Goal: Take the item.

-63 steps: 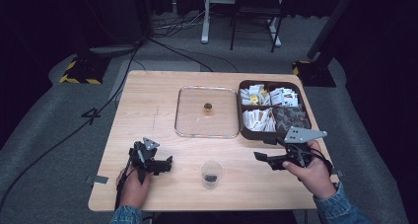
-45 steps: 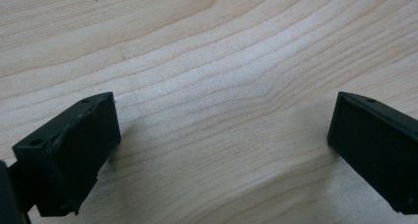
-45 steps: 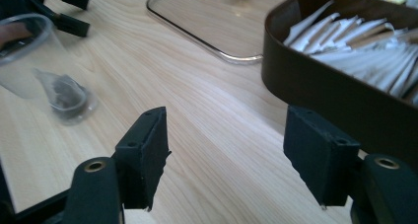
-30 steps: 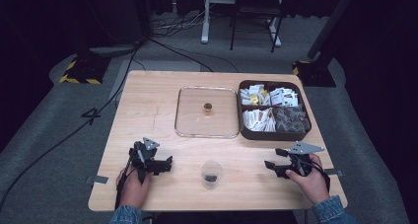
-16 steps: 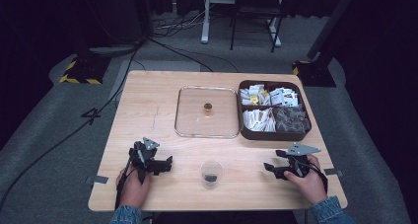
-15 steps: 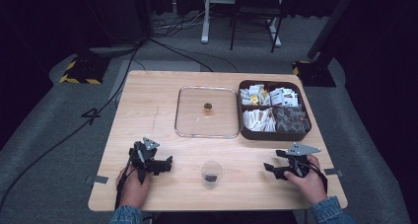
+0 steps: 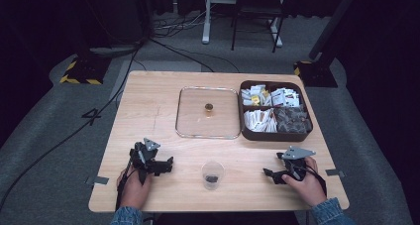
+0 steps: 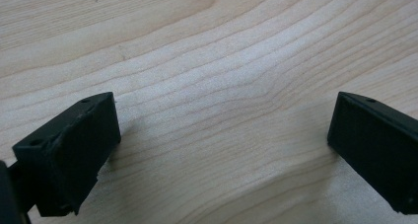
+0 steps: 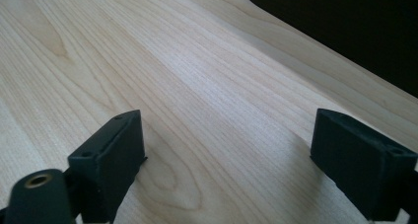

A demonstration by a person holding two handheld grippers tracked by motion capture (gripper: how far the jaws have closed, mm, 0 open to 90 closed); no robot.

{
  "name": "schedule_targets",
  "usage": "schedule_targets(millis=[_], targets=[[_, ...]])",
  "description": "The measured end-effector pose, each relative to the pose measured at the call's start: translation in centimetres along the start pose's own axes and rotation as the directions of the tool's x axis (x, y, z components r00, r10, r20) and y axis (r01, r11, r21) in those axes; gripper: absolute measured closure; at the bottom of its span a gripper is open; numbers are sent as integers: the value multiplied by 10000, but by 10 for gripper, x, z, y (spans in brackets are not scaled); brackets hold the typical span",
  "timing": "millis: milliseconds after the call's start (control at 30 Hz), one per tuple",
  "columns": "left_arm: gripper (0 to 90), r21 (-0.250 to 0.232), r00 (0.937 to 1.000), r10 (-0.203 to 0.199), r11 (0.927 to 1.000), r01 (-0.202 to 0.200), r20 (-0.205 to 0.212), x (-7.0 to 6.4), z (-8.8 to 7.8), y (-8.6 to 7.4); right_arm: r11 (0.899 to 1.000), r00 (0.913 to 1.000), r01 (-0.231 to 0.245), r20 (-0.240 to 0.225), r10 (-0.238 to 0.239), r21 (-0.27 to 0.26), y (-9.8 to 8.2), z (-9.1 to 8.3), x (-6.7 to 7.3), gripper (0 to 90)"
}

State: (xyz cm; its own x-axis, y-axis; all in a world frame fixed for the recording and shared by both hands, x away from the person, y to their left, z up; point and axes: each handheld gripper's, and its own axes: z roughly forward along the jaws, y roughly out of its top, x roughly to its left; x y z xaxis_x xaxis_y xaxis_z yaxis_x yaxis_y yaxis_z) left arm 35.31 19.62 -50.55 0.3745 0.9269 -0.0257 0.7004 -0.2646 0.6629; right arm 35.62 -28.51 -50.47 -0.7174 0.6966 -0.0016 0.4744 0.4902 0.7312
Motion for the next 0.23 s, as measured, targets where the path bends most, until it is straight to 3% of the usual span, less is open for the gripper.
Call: schedule_targets(millis=[233], targets=[[0, -6, 10000, -4, 10000, 4, 0, 0, 0, 0, 9996, 9996, 206, -179, -203, 184, 2, 3, 1, 44]])
